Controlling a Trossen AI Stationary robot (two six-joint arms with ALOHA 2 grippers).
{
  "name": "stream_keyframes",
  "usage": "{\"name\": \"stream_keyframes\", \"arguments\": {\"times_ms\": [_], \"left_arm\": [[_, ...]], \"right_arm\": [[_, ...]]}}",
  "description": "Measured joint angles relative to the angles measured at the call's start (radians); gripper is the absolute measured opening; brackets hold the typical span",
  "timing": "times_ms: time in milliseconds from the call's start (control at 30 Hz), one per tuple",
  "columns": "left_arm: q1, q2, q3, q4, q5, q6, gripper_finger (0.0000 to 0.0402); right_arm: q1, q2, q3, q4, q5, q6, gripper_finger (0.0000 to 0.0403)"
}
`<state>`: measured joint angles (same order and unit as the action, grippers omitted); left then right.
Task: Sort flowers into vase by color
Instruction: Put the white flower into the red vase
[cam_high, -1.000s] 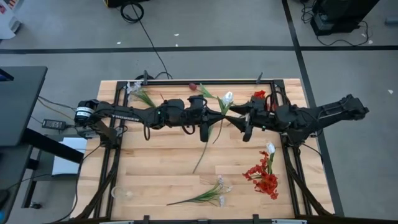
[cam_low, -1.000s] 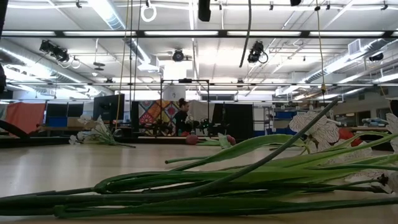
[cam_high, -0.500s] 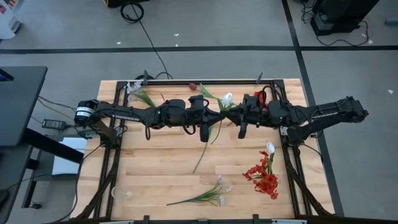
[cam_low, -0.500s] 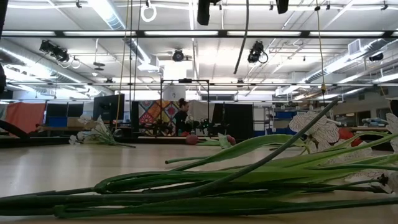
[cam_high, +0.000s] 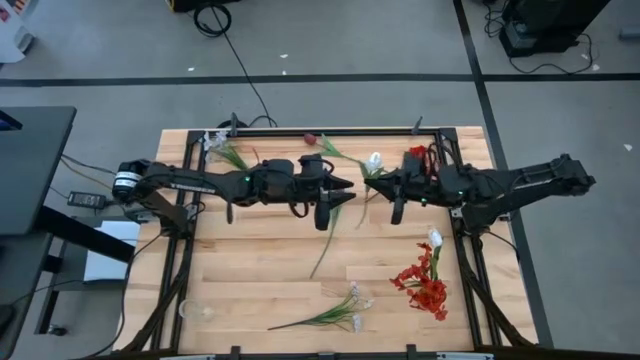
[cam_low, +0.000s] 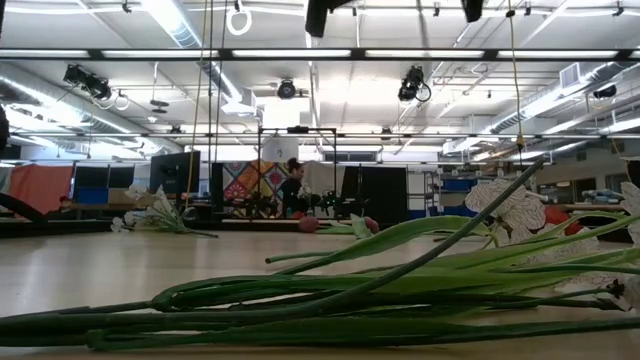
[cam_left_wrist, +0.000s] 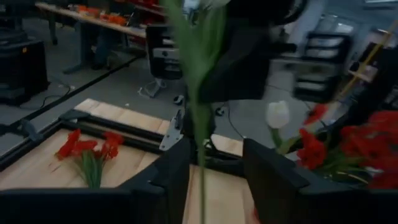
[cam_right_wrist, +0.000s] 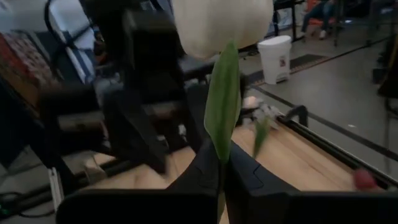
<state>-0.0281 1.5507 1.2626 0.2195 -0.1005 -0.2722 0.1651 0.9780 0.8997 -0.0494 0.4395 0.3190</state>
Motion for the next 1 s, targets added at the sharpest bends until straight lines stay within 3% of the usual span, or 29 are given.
{"name": "stream_keyframes", "arguments": {"times_ms": [267,433,700,900,1000], "left_arm": [[-0.016,-0.132,0.001,-0.159,0.000,0.021,0.0199],[-0.023,-0.152,0.001,-0.215,-0.003,0.012,0.0201],[-0.027,-0.152,0.001,-0.269,-0.005,-0.041,0.0199],[-0.043,-0.152,0.001,-0.272,-0.003,-0.133,0.0199],[-0.064,-0.152,0.001,-0.283,-0.001,-0.134,0.0199]], "right_arm": [[0.112,-0.175,0.001,-0.239,0.137,0.023,0.0010],[0.183,-0.295,0.008,-0.398,0.129,0.070,0.0010],[0.241,-0.343,0.189,-0.826,-0.031,0.141,0.0010],[0.305,-0.342,0.198,-0.935,-0.309,0.284,0.0010],[0.379,-0.342,0.169,-0.914,-0.355,0.335,0.0010]]}}
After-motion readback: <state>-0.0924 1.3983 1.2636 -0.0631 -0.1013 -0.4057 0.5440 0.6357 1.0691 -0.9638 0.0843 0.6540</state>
